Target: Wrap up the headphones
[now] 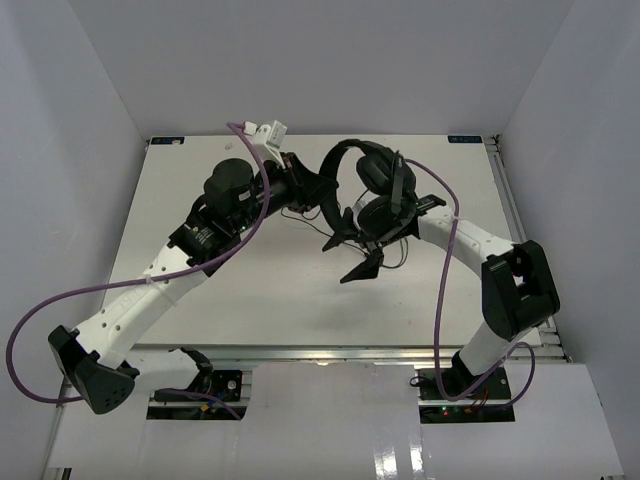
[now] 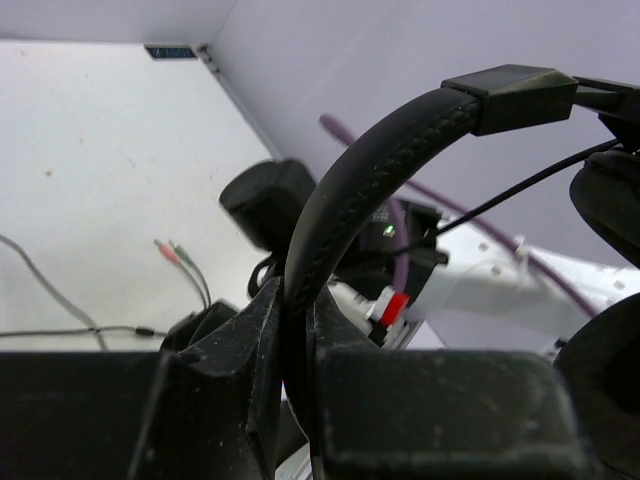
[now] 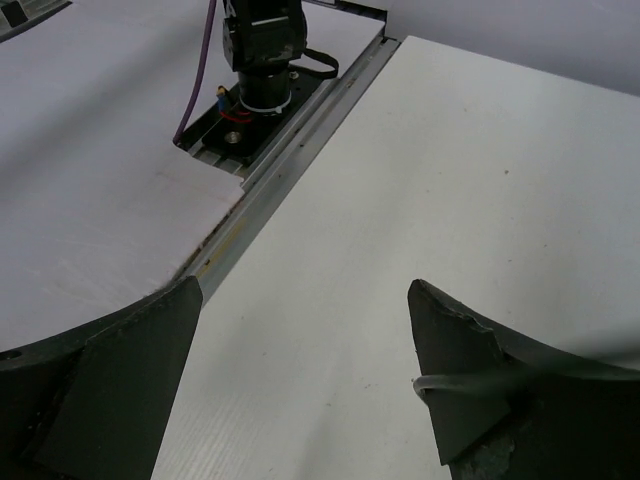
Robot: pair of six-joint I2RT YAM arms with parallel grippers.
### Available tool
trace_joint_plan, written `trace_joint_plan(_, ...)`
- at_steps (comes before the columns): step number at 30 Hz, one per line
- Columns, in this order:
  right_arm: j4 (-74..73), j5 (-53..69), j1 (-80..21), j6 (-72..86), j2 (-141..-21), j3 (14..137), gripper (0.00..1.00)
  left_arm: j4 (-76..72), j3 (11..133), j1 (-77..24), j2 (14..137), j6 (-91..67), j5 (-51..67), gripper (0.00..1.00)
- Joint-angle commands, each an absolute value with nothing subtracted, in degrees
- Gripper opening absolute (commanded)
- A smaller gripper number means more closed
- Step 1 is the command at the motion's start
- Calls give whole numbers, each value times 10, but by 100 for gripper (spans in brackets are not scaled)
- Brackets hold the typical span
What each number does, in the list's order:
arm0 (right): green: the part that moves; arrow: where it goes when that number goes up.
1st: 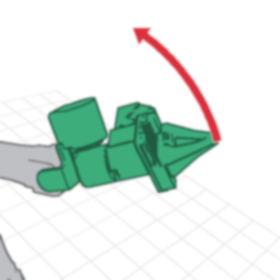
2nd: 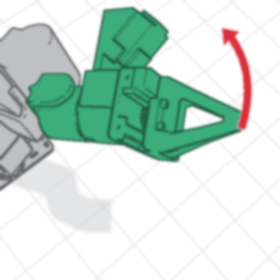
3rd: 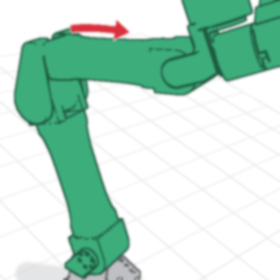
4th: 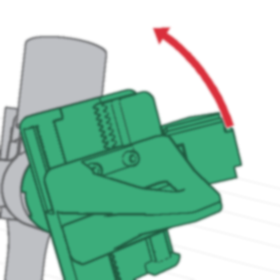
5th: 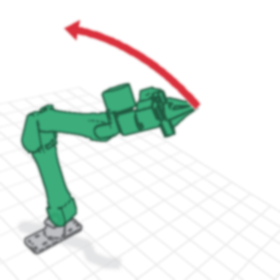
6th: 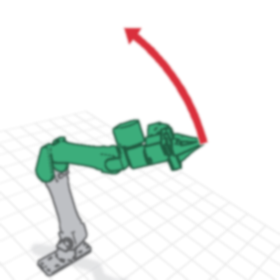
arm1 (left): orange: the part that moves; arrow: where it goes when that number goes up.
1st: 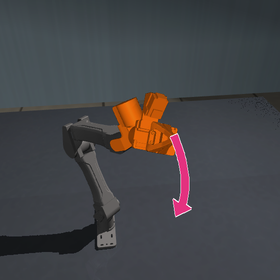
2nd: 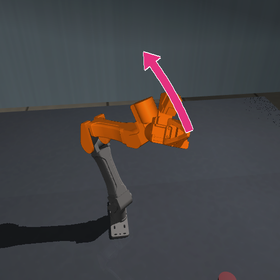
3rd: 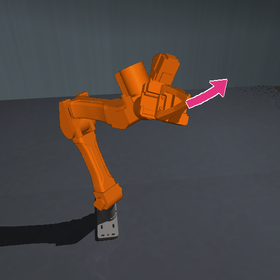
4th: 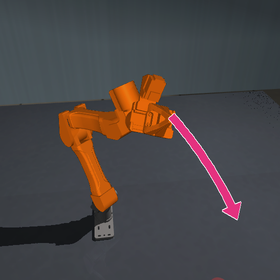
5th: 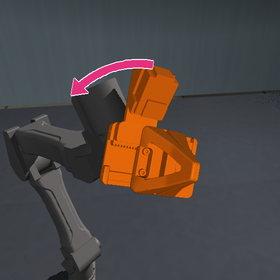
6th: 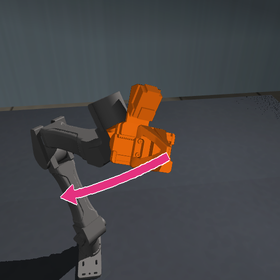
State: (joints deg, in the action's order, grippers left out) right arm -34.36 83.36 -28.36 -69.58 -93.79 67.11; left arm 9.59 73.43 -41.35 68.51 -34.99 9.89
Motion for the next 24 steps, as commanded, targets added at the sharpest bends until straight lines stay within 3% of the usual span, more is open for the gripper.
trace_joint_plan(1, -336, 815, -287, -614, -956, 714, 90, 56, 801, -410, 676, -378, 54, 0)
trace_joint_plan(3, -188, 747, -287, -465, -943, 689, 90, 68, 806, -409, 666, -370, 38, 0)
trace_joint_plan(6, 153, 671, -287, -215, -884, 571, 90, 79, 794, -407, 646, -363, -13, 0)
trace_joint_plan(9, 243, 664, -291, -120, -884, 545, 90, 76, 779, -405, 628, -364, -53, 0)
trace_joint_plan(16, 727, 632, -296, 211, -912, 410, 91, 77, 782, -404, 624, -386, -137, 0)
trace_joint_plan(18, 824, 618, -297, 296, -938, 398, 92, 58, 774, -404, 617, -394, -140, 0)
trace_joint_plan(24, 881, 608, -296, 355, -964, 417, 95, 53, 770, -404, 603, -420, -116, 0)
